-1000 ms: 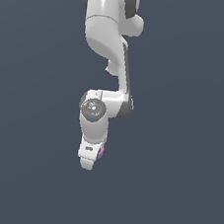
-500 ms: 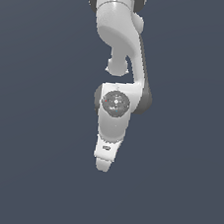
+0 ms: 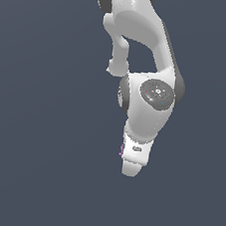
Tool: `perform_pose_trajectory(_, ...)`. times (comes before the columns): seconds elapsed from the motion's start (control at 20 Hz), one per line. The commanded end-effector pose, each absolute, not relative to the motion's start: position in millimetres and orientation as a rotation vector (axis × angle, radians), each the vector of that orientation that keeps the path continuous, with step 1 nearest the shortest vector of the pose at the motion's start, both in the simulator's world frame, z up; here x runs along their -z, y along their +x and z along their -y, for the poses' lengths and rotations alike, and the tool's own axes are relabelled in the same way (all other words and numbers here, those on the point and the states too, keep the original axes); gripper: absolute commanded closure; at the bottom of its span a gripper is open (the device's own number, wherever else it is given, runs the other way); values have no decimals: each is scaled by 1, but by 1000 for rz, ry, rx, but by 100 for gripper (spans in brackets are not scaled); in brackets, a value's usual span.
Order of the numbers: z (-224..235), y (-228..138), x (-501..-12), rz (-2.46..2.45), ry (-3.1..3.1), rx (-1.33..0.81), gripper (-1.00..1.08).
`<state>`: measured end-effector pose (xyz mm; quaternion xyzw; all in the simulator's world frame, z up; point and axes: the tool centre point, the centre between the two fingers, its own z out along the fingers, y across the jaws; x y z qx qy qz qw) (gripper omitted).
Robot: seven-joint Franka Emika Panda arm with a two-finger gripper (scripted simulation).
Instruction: Pick up the object and move it to a goal position.
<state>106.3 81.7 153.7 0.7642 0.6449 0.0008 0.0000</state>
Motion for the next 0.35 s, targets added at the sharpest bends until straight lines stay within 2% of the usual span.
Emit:
perform_pose_trajectory(0.0, -90, 109, -161, -2024, 2404, 0, 108)
perform_pose_trajectory(0.3, -96, 111, -166, -2023, 2403, 0, 108)
